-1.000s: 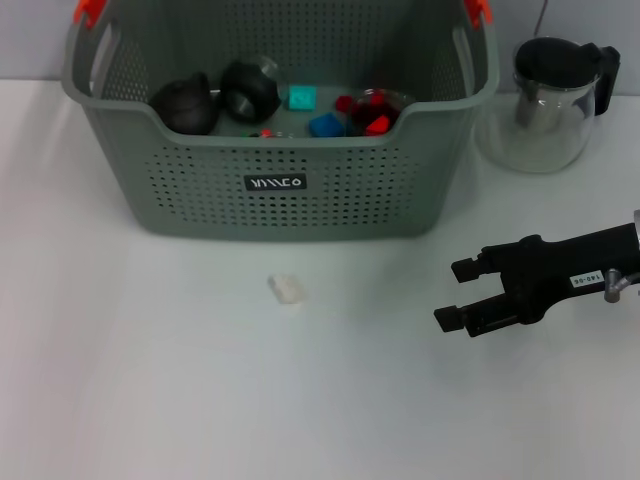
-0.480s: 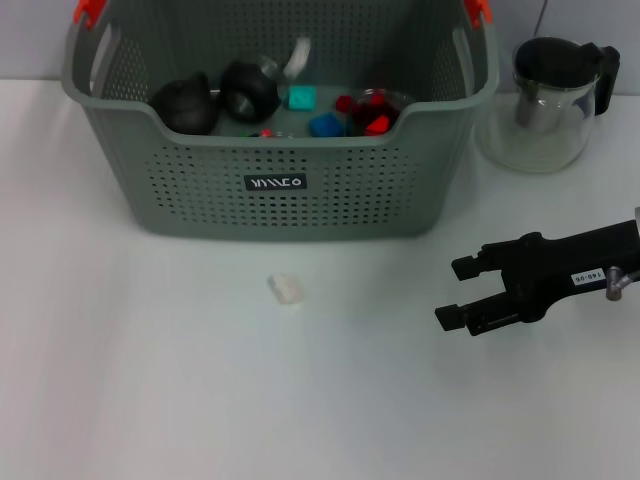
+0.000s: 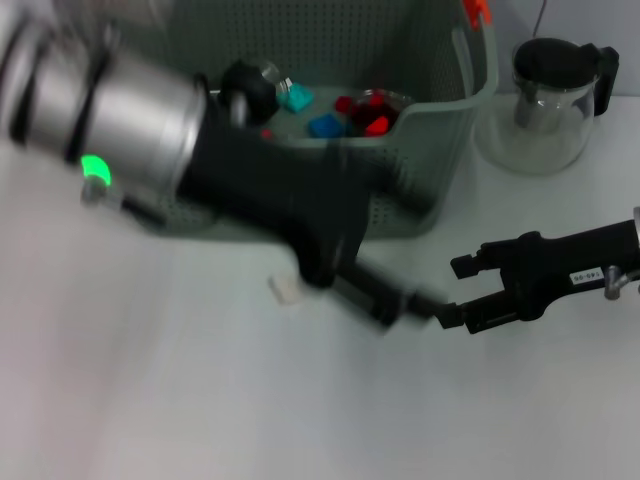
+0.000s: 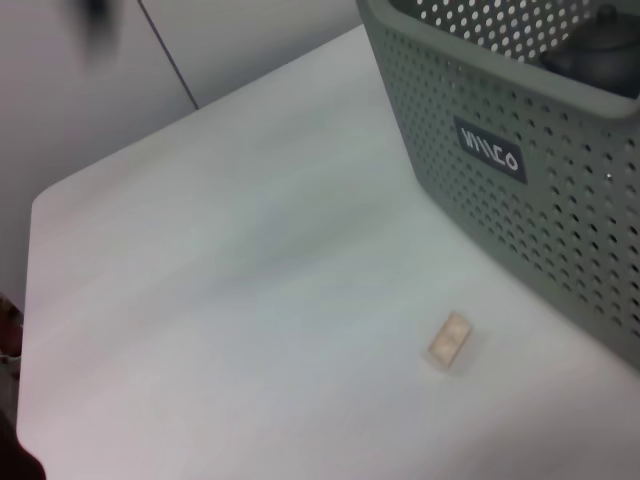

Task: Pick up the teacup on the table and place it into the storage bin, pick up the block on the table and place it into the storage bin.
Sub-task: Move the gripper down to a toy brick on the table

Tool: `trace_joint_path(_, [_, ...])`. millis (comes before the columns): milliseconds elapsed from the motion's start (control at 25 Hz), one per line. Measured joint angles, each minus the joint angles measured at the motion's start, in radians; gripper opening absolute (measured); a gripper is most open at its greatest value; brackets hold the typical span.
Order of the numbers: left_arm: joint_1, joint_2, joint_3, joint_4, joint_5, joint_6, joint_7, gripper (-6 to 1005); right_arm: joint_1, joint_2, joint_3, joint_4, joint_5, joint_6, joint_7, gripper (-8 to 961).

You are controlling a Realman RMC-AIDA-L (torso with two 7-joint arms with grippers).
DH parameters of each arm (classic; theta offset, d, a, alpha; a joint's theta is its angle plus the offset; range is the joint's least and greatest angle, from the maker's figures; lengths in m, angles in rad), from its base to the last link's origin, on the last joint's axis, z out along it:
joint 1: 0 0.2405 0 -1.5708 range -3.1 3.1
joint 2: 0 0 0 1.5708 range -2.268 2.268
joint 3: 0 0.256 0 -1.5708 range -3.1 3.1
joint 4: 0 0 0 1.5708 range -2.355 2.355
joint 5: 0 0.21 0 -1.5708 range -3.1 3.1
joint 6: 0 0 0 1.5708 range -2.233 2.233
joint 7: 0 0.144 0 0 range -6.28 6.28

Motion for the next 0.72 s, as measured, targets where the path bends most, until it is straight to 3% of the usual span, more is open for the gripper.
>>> trace_joint_path(120, [0.065, -0.009, 0.087, -0.003, 0.078, -0.055, 0.036, 952, 0.000, 0.000, 0.001, 0.003, 0.000, 0.001, 0.002, 928])
trace_joint_path(280, [0.111, -0.029, 0.129, -0.056, 0.178, -0.197, 0.094, 951, 0.000, 0.000, 0.001, 0.004, -0.001, 0.002, 0.005, 928])
trace_joint_path(720, [0.131, -0.025, 0.187, -0.308, 0.268, -0.528, 0.197, 950, -0.006, 0.001, 0.001, 0.005, -0.004, 0.002, 0.007, 927])
